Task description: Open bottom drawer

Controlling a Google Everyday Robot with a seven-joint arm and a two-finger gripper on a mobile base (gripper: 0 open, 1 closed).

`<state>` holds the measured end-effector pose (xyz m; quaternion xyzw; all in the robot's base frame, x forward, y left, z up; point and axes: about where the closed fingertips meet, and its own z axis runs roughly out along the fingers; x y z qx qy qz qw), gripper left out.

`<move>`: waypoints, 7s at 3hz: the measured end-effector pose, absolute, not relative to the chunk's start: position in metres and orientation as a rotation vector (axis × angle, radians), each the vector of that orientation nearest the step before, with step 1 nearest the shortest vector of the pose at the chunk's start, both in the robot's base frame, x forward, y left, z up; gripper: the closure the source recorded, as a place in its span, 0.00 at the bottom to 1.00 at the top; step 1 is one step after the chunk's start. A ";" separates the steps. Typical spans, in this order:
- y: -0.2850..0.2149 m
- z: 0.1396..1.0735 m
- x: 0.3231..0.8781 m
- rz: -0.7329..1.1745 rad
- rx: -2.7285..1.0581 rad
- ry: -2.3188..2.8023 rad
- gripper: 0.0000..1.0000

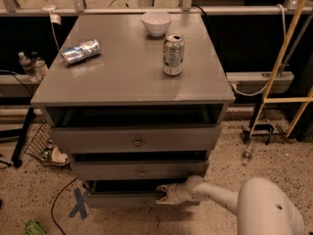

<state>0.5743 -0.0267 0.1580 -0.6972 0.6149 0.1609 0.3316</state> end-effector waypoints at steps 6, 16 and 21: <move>-0.027 0.158 0.574 0.421 -1.822 1.607 1.00; -0.026 0.166 0.545 0.357 -1.821 1.669 1.00; -0.044 0.159 0.503 0.412 -1.745 1.770 1.00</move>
Offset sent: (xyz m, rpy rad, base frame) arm -0.3154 -0.0699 0.0549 -0.2839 -0.0921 -0.5298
